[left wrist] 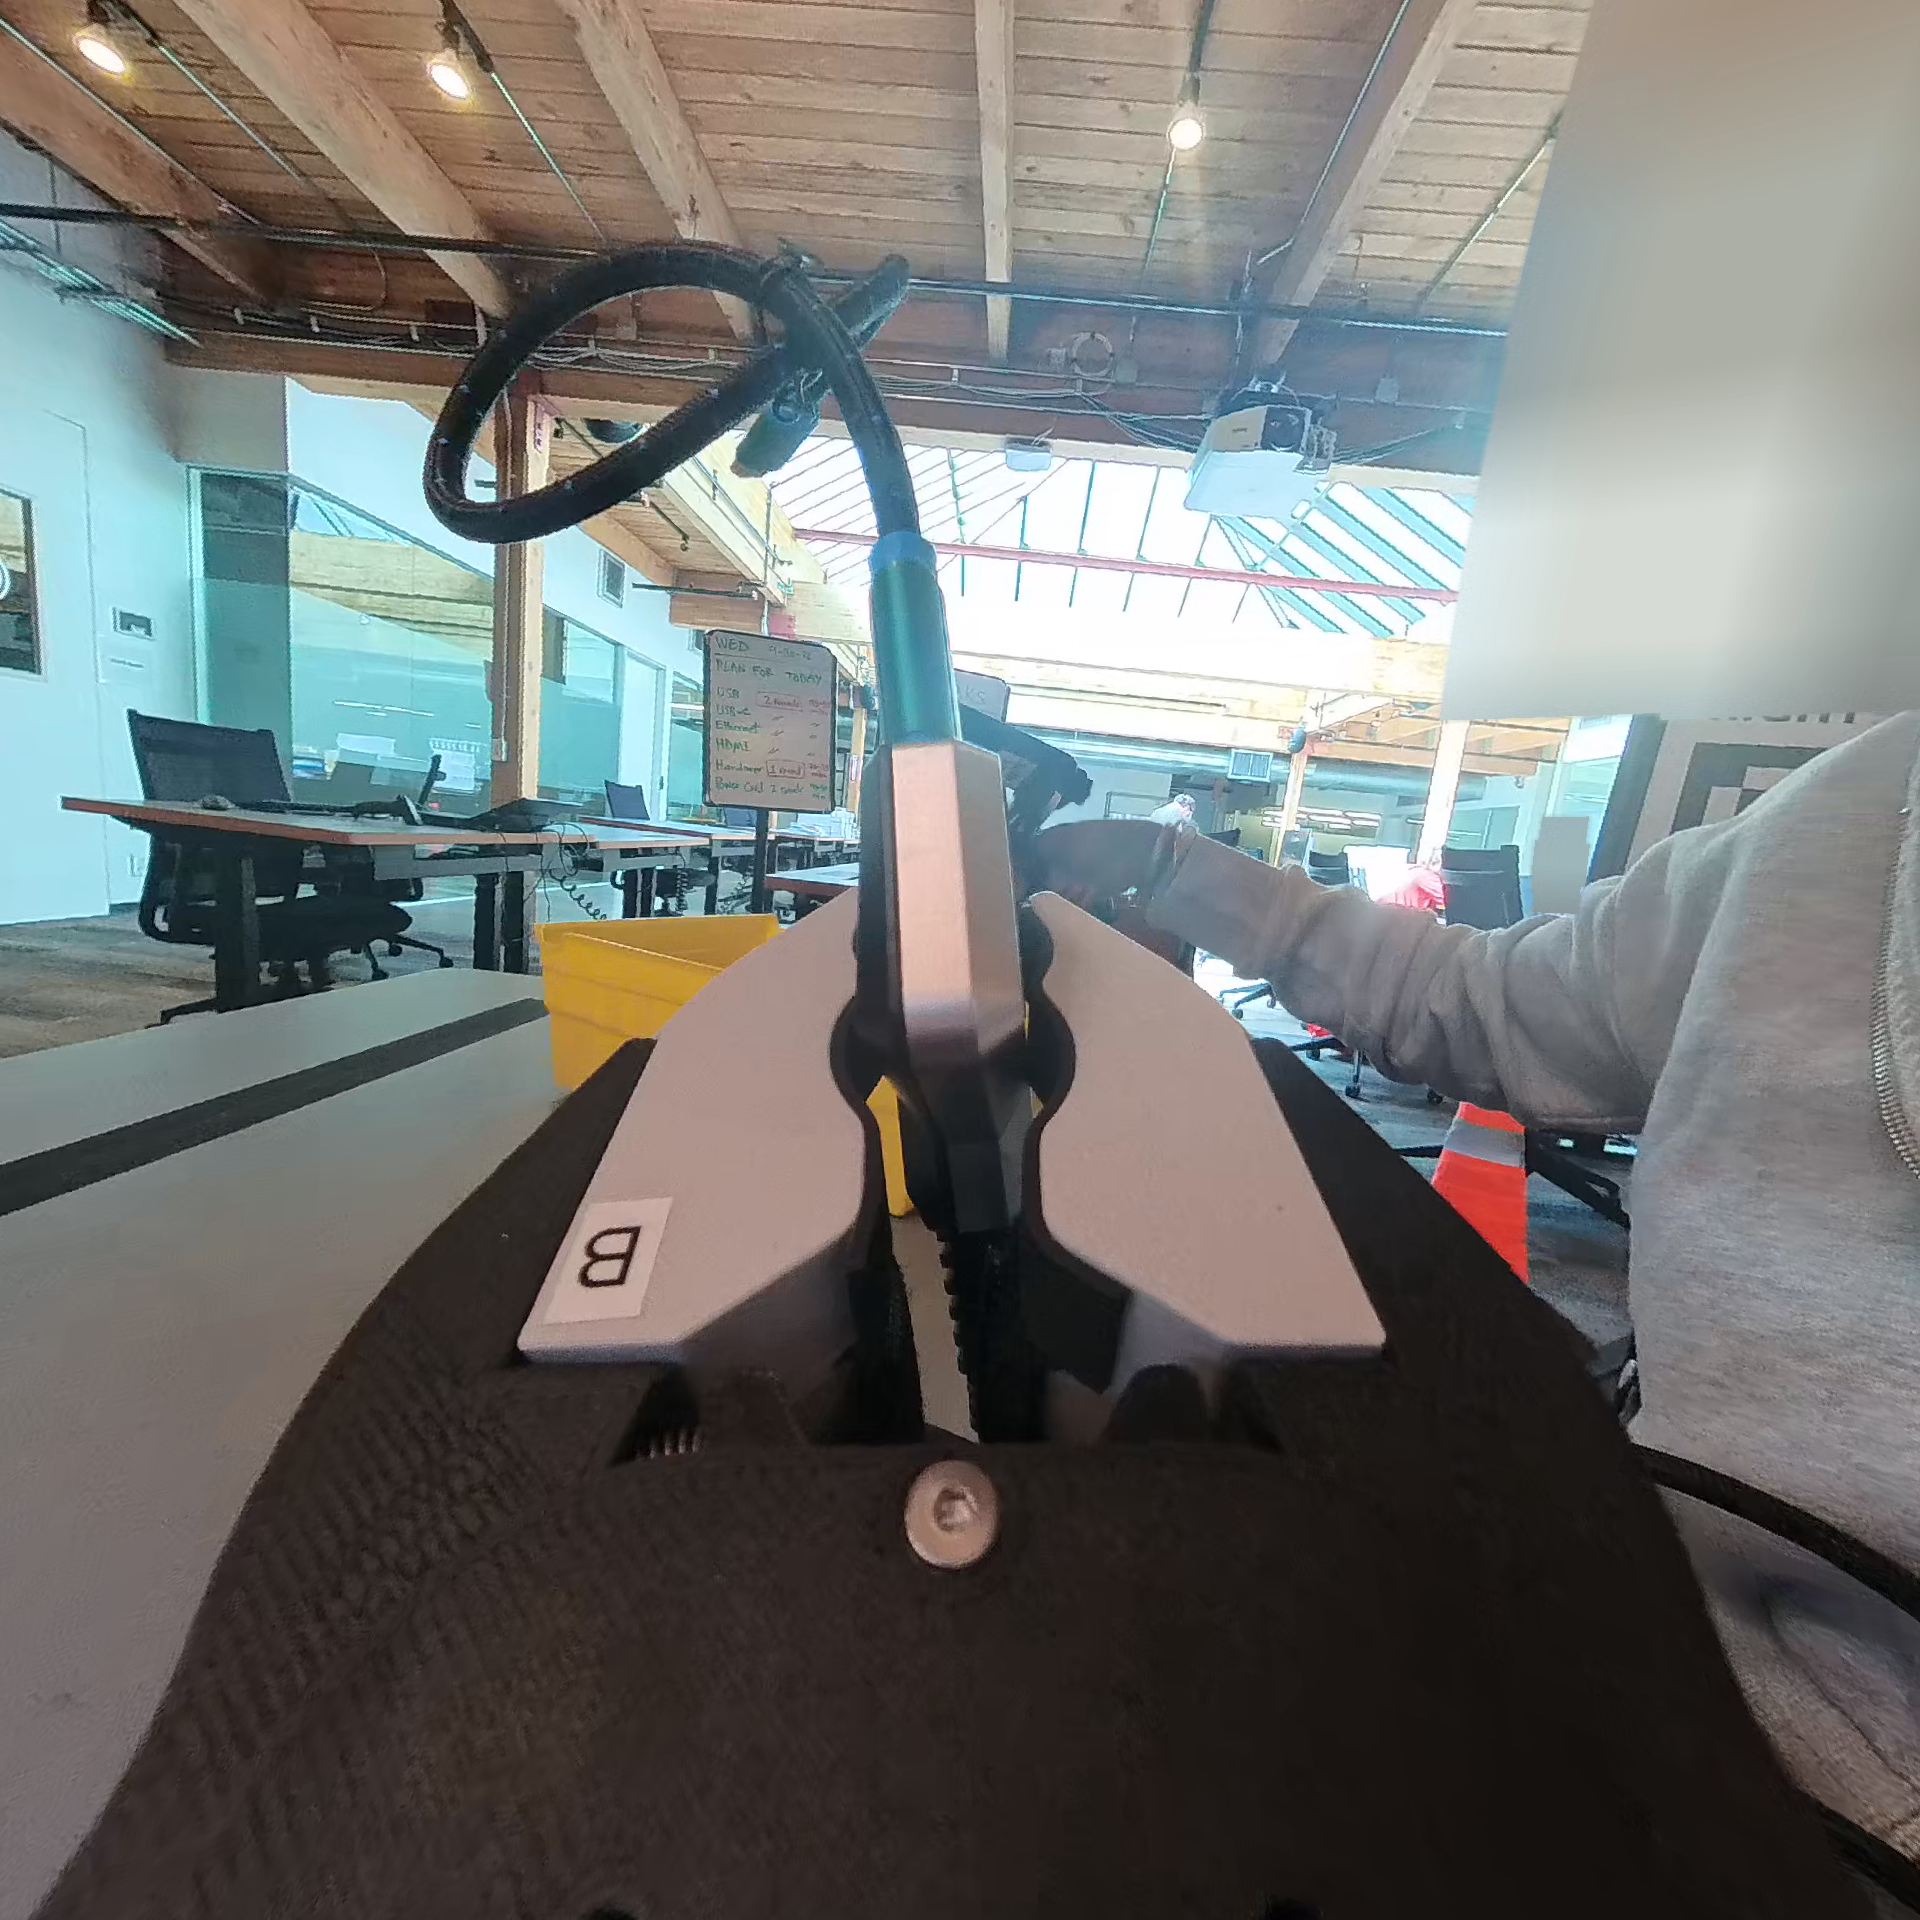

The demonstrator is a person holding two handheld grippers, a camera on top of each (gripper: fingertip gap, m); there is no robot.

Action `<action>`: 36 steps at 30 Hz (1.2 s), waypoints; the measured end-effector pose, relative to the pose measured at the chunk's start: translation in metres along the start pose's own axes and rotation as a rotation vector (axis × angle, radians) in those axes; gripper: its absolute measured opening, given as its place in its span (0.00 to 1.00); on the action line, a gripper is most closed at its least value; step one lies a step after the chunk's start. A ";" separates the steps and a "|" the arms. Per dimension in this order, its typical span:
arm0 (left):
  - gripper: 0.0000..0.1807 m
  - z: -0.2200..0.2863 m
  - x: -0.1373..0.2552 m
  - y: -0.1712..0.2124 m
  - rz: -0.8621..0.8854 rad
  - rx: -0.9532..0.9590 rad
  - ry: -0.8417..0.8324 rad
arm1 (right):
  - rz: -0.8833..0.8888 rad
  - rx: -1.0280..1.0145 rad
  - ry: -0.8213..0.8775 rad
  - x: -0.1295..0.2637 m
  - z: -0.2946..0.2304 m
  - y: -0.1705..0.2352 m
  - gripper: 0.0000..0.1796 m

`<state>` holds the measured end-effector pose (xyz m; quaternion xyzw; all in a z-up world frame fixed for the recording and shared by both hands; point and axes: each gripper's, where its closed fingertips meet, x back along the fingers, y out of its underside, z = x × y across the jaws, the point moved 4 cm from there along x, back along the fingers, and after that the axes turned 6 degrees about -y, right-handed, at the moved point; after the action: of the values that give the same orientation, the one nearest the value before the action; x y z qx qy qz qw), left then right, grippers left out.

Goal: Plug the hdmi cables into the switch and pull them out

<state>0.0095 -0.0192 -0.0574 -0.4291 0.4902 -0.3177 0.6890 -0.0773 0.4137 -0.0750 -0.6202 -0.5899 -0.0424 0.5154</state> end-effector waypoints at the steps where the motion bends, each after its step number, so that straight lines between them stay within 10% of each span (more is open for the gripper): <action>1: 0.12 0.000 0.000 0.000 0.000 0.000 -0.001 | -0.043 0.027 0.057 -0.003 0.003 0.003 0.12; 11: 0.12 0.000 0.000 0.000 -0.001 -0.005 -0.007 | -0.533 0.602 0.561 -0.023 0.011 0.021 0.32; 29: 0.12 0.001 -0.002 0.000 -0.012 -0.025 -0.007 | -0.875 0.611 0.450 -0.030 -0.012 0.034 0.60; 36: 0.12 0.001 -0.002 -0.001 -0.017 -0.028 -0.006 | -0.871 0.748 0.496 -0.025 -0.025 0.028 0.51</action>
<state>0.0099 -0.0170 -0.0557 -0.4437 0.4888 -0.3151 0.6818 -0.0488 0.3857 -0.0960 -0.0720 -0.6264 -0.1820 0.7546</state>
